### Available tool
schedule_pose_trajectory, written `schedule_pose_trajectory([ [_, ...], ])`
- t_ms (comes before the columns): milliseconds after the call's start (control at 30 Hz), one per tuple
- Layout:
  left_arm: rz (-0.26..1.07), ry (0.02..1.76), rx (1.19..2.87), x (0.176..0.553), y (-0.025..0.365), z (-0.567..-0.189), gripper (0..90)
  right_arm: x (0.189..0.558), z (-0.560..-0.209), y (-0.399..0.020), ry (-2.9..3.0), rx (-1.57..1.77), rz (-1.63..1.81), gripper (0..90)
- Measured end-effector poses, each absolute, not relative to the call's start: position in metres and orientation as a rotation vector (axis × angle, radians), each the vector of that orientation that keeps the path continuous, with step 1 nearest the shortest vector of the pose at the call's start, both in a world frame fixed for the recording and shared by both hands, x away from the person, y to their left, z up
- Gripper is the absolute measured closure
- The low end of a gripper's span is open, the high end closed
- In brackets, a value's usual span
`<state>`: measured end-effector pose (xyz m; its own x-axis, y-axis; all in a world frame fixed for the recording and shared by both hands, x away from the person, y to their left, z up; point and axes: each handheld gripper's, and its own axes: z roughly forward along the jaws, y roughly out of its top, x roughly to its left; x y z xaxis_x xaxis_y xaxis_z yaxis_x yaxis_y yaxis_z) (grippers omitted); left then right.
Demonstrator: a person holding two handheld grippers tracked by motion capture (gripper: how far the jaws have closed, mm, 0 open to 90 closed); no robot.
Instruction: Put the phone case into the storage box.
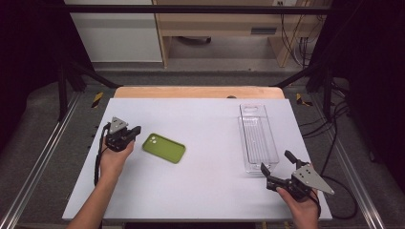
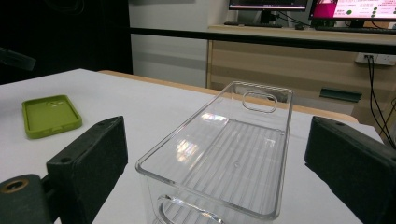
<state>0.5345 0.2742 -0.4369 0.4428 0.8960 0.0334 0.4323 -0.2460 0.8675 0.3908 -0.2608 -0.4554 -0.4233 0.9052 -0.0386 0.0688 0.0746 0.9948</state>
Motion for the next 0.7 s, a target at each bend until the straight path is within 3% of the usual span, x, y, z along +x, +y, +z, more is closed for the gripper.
schedule_pose_trajectory([
  [400, 0.665, 1.208, 1.921, 0.555, 0.275, -0.450, 90.0, 0.391, -0.455, -0.259, 1.626, 0.992, 1.445, 6.4],
  [700, 0.633, 1.211, 2.062, 0.569, 0.262, -0.469, 90.0, 0.391, -0.455, -0.257, 1.638, 0.978, 1.432, 6.3],
])
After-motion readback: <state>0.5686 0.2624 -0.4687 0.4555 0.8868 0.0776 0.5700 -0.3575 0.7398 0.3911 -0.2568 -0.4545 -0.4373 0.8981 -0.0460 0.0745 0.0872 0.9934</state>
